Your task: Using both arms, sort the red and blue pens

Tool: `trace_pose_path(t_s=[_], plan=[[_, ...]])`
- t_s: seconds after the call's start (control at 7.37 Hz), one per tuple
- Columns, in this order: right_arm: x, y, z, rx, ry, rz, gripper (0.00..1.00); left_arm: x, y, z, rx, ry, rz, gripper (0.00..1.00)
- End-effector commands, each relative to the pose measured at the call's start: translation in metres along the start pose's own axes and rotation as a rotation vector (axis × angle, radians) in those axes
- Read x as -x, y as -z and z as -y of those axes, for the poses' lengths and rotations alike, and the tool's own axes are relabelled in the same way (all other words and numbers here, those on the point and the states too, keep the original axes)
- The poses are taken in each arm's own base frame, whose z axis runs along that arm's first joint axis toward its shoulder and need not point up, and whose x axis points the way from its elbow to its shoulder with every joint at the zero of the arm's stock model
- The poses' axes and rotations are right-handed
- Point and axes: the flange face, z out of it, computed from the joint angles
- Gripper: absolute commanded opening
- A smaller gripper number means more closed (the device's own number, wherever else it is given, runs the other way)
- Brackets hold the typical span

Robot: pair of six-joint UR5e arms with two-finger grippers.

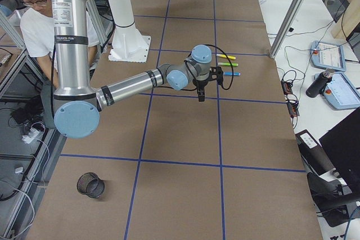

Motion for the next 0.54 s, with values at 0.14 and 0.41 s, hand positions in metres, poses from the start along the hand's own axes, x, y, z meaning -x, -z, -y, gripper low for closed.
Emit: trace_pose_path(t_s=[0.14, 0.41], plan=[[0.0, 0.0, 0.0, -0.003, -0.001, -0.003, 1.0, 0.02, -0.009, 0.025, 0.007, 0.009, -0.009, 0.07], [-0.003, -0.002, 0.001, 0.001, -0.005, -0.006, 1.0, 0.022, -0.009, 0.031, -0.001, 0.005, -0.017, 0.27]])
